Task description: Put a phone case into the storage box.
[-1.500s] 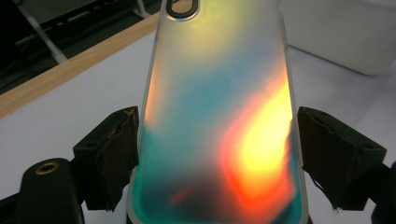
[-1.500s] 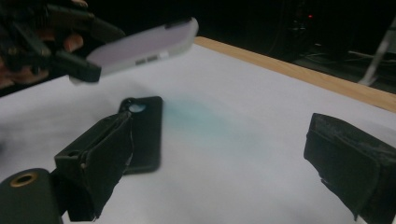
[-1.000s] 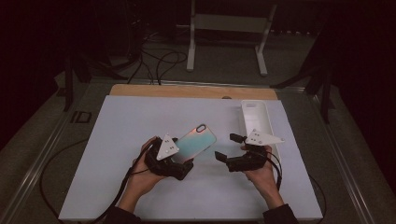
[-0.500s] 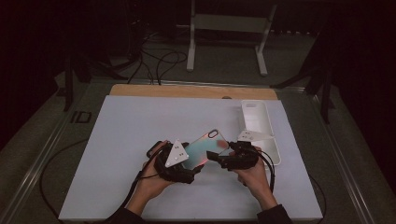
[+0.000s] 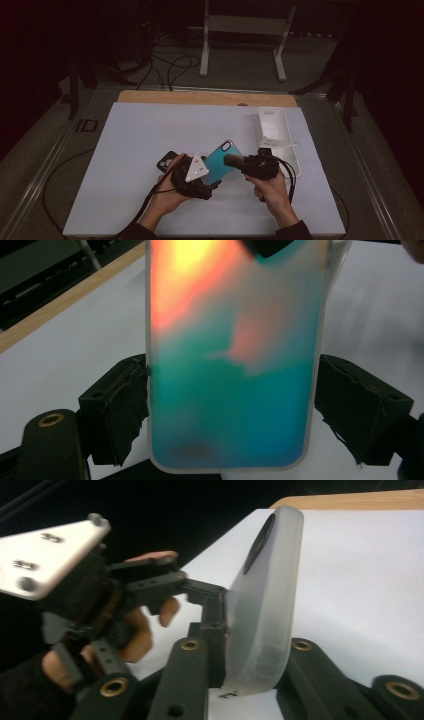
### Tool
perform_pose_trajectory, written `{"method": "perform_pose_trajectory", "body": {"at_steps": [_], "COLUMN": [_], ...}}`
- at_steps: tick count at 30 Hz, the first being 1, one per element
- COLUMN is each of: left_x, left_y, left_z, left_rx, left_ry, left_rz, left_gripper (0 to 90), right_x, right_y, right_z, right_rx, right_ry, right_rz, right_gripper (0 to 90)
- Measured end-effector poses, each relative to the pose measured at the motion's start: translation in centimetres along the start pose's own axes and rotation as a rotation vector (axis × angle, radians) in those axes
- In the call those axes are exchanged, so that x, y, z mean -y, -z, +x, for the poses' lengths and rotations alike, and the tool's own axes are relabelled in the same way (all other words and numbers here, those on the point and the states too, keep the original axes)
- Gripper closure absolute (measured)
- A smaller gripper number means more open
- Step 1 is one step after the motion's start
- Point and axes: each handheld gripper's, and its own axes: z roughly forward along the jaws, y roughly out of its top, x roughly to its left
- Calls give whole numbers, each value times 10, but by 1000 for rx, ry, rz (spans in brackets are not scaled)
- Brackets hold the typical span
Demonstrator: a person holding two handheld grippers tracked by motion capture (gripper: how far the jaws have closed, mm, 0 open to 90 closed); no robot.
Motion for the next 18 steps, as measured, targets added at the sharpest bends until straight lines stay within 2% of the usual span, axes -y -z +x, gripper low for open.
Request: {"method": "perform_pose_trajectory", "body": {"at_steps": [2, 3, 4, 5, 7, 10, 18], "left_x": [1, 2, 2, 5, 7, 7, 8], "left_y": [-2, -3, -3, -3, -2, -1, -1], "left_z": [-1, 1, 1, 3, 6, 8, 11], "left_rx": [-1, 7, 7, -4, 8, 9, 76], "left_ry": [4, 11, 11, 24, 39, 47, 77], "left_rz": [6, 2, 2, -1, -9, -6, -6], "left_gripper": [167, 167, 213, 263, 218, 216, 212], "right_x": [0, 0, 0, -1, -1, -1, -2], "right_y": [-1, -2, -2, -3, -3, -3, 2], "right_z": [2, 5, 5, 7, 8, 8, 9], "right_rx": [8, 20, 20, 24, 36, 39, 35], "right_ry": [6, 25, 25, 30, 41, 51, 88], "right_rz": [3, 7, 7, 7, 14, 14, 2], "right_gripper": [825, 828, 828, 865, 867, 867, 867]}}
